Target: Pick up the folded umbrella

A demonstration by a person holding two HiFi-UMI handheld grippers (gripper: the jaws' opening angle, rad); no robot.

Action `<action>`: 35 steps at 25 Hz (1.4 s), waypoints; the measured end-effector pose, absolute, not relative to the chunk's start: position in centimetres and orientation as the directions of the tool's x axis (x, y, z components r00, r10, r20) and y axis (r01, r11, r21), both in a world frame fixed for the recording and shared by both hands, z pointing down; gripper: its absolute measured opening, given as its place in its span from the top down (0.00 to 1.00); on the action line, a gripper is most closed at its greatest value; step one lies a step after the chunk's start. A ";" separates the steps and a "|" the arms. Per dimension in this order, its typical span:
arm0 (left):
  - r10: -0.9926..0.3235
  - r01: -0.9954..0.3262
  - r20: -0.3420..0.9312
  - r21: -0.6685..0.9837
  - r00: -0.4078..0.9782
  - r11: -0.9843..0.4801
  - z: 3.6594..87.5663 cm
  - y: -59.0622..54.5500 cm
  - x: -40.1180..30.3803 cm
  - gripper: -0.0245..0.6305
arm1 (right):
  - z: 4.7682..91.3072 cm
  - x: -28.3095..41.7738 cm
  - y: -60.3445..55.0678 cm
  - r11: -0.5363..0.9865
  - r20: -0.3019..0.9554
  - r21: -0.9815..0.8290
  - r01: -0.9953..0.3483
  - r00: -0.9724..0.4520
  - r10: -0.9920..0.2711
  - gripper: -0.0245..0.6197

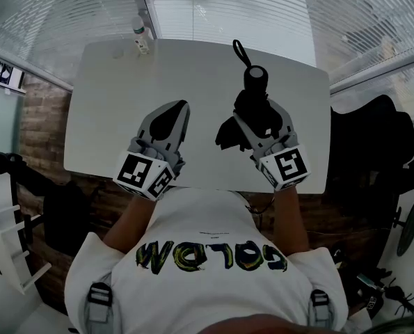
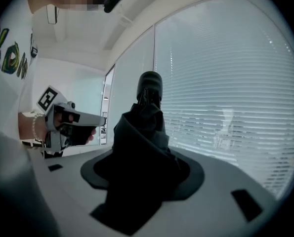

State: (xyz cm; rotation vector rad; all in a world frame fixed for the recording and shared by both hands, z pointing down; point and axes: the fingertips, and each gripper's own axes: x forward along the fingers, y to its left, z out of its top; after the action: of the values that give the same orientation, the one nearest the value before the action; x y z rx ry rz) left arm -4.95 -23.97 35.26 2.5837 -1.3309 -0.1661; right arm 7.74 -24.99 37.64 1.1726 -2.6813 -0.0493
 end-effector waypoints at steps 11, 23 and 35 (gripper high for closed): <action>-0.811 -0.785 -0.011 0.244 0.586 -0.570 34.4 -24.3 -4.3 0.95 | 34.9 10.4 -22.8 0.607 0.032 0.046 -0.793 -0.606 -0.795 0.59; -0.809 -0.782 -0.010 0.249 0.588 -0.572 34.5 -24.7 -4.1 0.95 | 34.9 11.8 -22.3 0.568 0.008 0.036 -0.822 -0.568 -0.823 0.59; -0.810 -0.782 -0.004 0.255 0.587 -0.568 34.7 -24.5 -4.0 0.95 | 34.8 11.6 -22.1 0.572 0.002 0.041 -0.819 -0.572 -0.820 0.59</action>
State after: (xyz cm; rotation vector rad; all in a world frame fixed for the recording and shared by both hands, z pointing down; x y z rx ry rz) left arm -4.03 -24.50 34.73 2.5909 -1.3207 -0.1772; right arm 11.57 -22.09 34.75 1.4426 -2.7668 -0.0558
